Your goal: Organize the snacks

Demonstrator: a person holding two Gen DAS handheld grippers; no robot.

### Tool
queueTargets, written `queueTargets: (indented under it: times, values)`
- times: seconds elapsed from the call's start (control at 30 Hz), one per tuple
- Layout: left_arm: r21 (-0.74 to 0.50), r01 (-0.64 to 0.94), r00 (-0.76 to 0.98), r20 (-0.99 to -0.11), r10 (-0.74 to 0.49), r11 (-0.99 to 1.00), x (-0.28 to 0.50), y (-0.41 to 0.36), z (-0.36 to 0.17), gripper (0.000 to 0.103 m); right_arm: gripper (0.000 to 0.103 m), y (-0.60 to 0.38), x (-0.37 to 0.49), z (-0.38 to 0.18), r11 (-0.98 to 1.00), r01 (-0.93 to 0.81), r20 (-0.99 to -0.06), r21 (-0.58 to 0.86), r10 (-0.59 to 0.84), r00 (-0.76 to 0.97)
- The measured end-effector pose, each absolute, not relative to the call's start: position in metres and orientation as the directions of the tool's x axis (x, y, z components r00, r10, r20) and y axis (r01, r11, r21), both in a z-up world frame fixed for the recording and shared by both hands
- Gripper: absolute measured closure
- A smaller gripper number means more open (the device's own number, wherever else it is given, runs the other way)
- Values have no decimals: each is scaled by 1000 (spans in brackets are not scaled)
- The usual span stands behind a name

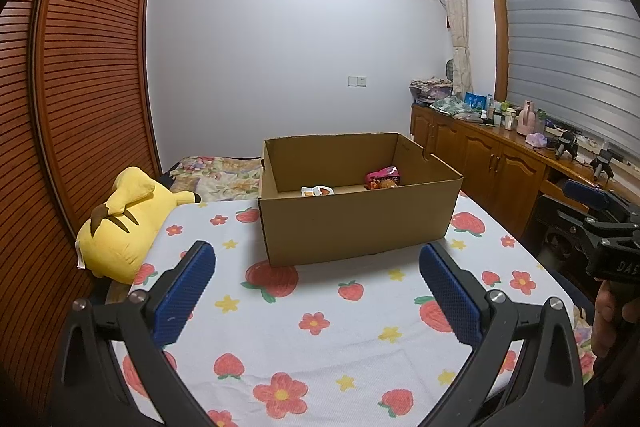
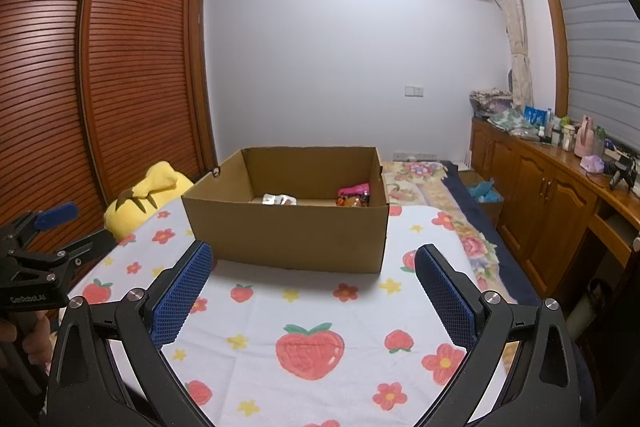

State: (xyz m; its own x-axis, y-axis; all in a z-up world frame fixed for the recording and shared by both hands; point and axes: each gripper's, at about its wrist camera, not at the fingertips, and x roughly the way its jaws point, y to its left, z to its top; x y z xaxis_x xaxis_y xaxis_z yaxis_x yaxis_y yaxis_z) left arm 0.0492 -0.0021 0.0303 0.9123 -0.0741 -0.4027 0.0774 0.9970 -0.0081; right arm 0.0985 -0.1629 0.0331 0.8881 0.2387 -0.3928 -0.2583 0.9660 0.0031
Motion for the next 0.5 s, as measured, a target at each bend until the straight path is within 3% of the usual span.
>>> queueTargets:
  times: [0.5]
  values:
    - [-14, 71, 911, -406, -70, 997, 51, -2, 27, 0, 0, -162, 98, 32, 966, -258, -392, 0, 237, 889]
